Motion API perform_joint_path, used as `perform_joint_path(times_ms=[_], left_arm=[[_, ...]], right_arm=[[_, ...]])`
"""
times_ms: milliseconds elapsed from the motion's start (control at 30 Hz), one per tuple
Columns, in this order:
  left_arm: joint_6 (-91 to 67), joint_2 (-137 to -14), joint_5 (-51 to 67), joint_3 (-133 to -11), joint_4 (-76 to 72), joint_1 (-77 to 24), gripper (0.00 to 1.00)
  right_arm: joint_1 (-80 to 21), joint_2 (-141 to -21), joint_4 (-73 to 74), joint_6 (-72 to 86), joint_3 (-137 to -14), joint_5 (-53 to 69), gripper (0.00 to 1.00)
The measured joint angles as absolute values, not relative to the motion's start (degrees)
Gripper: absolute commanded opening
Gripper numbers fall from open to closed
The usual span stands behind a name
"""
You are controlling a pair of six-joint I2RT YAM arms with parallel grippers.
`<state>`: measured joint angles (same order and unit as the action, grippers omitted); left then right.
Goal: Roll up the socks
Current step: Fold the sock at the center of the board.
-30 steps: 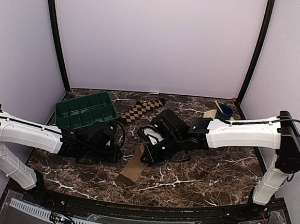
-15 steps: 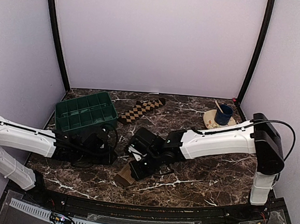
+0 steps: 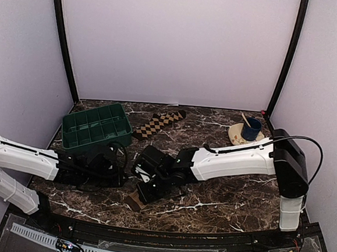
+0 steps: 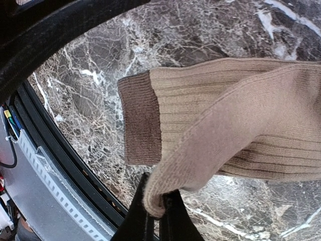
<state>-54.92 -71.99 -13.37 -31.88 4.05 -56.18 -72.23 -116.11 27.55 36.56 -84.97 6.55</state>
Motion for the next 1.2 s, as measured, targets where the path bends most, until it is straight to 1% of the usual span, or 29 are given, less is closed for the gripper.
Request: perform_joint_path(times_ms=[100,167,367,433,567,767,933,1067,1200], left_arm=[[-55.3,-72.0,-13.4,-31.2,3.9,-56.2,0.29],[-55.6,-72.0,-13.5,-30.8,3.9,-56.2,0.29],[-56.2,-72.0,-14.1,-30.6,3.9,-56.2,0.30],[-56.3,-72.0,-14.2,-30.6,3.9,-56.2,0.31],[-56.4,-72.0,-14.5,-30.6,3.9,-56.2,0.33],[-56.2,-72.0,-14.0,-30.7,4.4,-56.2,0.34],[-54.1,-72.0,-10.6,-30.9,3.6,-56.2,0.40],[-50.6,-72.8,-8.0,-32.2,2.9,-57.9,0.41],[-46.8,-75.6,-7.7,-37.6,5.5,-61.5,0.41]], right_arm=[[-72.4,-116.9,27.5,36.8,-85.7,7.1,0.04],[-72.4,-117.4,27.4,36.8,-86.0,7.7,0.07],[-72.8,-118.4,26.8,37.0,-86.4,9.4,0.31],[-73.0,-118.4,26.1,37.1,-86.4,10.1,0.35],[-73.1,-118.4,24.5,36.9,-86.4,11.0,0.37],[-73.1,-115.7,24.0,36.1,-85.0,9.6,0.37],[-72.0,-108.2,23.2,35.0,-79.5,6.1,0.38],[-68.9,-102.8,21.9,33.9,-73.4,3.5,0.40],[-65.4,-100.8,20.0,32.8,-68.4,2.2,0.41]])
